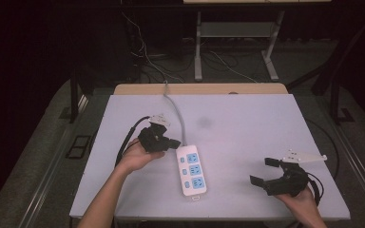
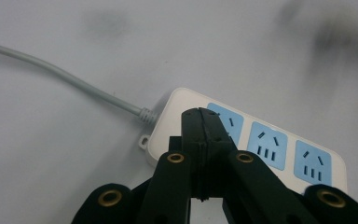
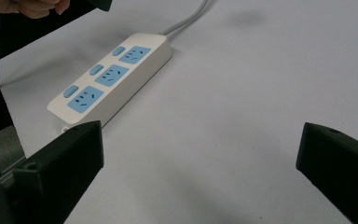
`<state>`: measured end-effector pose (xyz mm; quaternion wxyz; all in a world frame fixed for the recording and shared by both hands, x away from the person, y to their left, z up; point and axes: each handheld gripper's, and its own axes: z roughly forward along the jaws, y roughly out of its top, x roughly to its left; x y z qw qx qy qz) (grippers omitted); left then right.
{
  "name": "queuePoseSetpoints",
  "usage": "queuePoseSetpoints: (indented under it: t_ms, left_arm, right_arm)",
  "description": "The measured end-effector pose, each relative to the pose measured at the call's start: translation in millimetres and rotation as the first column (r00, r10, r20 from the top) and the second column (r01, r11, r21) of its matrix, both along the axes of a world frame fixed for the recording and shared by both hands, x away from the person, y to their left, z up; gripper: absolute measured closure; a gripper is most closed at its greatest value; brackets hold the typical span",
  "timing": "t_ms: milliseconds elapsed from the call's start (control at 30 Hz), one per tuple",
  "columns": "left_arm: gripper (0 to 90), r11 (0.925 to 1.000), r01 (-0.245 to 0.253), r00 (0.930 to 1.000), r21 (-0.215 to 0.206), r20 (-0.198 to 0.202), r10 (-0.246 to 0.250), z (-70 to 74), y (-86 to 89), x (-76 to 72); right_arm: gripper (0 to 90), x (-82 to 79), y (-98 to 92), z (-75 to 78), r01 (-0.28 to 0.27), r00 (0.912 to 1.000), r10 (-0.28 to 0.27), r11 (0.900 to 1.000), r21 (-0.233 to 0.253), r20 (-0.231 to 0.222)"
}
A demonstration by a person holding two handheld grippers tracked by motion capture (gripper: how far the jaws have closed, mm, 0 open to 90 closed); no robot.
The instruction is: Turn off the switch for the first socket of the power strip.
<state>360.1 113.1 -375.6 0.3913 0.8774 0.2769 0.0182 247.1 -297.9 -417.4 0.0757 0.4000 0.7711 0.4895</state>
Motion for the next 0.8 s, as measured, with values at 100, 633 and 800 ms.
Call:
queuePoseSetpoints:
  t_ms: [100,633,800]
  left_arm:
    - [89.3,0.9998,-0.016,0.9999,-0.012,0.004,0.016,3.3,4.7,-0.5]
    - [89.3,0.9924,-0.095,0.9939,-0.077,0.047,0.099,20.0,30.6,-8.6]
    - [89.2,0.9870,-0.122,0.9901,-0.104,0.056,0.128,23.8,39.7,-12.3]
  right_arm:
    - [0.5,-0.1,0.1,0.1,0.000,1.0000,0.000,1.000,0.000,0.001]
    - [0.5,0.2,1.1,-0.2,-0.003,1.0000,0.003,1.000,0.000,0.000]
    - [0.5,0.1,1.0,0.0,-0.003,1.0000,0.003,1.000,0.001,0.001]
